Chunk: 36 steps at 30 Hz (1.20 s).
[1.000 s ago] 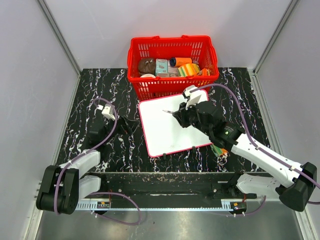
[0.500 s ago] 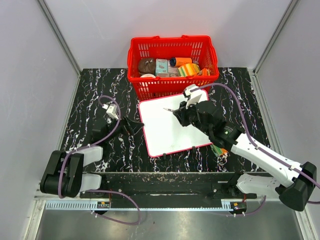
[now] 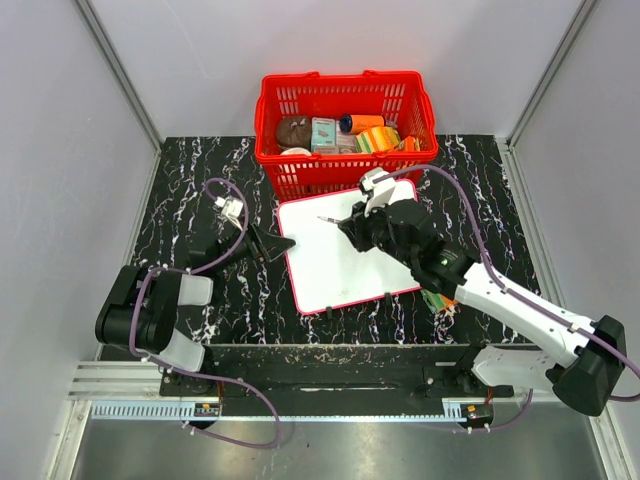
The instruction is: Write a sentence on the whiteboard
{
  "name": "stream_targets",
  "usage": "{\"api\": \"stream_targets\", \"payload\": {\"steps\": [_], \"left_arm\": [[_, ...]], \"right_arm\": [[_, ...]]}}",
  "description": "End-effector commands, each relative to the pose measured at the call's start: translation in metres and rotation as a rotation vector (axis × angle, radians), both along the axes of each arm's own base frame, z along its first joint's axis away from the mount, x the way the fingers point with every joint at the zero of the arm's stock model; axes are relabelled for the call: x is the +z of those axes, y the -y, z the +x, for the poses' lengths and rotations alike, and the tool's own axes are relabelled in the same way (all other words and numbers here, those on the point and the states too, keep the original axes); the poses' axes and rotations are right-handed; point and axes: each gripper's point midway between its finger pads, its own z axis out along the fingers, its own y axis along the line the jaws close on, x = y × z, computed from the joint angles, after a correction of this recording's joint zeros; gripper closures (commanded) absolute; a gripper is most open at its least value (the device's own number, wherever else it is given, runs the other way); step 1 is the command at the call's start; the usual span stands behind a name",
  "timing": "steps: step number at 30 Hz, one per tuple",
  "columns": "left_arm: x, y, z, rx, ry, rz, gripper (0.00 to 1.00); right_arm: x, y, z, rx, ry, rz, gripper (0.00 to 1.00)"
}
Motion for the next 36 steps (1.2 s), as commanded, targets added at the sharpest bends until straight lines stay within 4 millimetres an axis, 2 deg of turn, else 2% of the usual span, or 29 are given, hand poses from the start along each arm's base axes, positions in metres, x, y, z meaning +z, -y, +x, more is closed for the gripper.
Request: {"api": "stream_targets", "payload": {"steps": [1,9,10,13,16,17,19,20,22,24,26,36], "left_arm": [[0.032,0.007,0.002,-0.07,0.123,-0.047,0.25],[0.029,0.015,0.003,-0.103,0.108,-0.033,0.33],[0.027,0.016,0.002,-0.108,0.104,-0.033,0.38],[0.027,0.019,0.001,-0.126,0.101,-0.034,0.45],[0.027,0.021,0.001,-0.137,0.1,-0.03,0.57],[0.027,0.021,0.001,-0.143,0.101,-0.03,0.64],[0.026,0.022,0.0,-0.149,0.099,-0.028,0.71],[0.026,0.022,0.001,-0.148,0.099,-0.027,0.79],[0.026,0.022,0.0,-0.152,0.1,-0.025,0.88],[0.025,0.023,-0.001,-0.157,0.099,-0.022,0.97],[0.026,0.023,-0.001,-0.158,0.101,-0.022,1.0],[0.023,0.024,-0.001,-0.165,0.097,-0.005,1.0]], "right_arm": [[0.014,-0.015,0.003,0.041,0.034,0.043,1.0],[0.012,-0.028,0.006,0.072,0.024,0.05,1.0],[0.012,-0.029,0.006,0.073,0.025,0.051,1.0],[0.012,-0.031,0.007,0.077,0.025,0.055,1.0],[0.012,-0.032,0.007,0.08,0.024,0.063,1.0],[0.013,-0.032,0.007,0.082,0.026,0.063,1.0],[0.013,-0.034,0.007,0.086,0.025,0.064,1.0],[0.012,-0.035,0.008,0.085,0.025,0.06,1.0],[0.011,-0.036,0.01,0.088,0.025,0.055,1.0],[0.019,-0.039,0.012,0.089,0.05,0.076,1.0],[0.02,-0.04,0.013,0.087,0.054,0.082,1.0],[0.027,-0.041,0.02,0.067,0.083,0.088,1.0]]}}
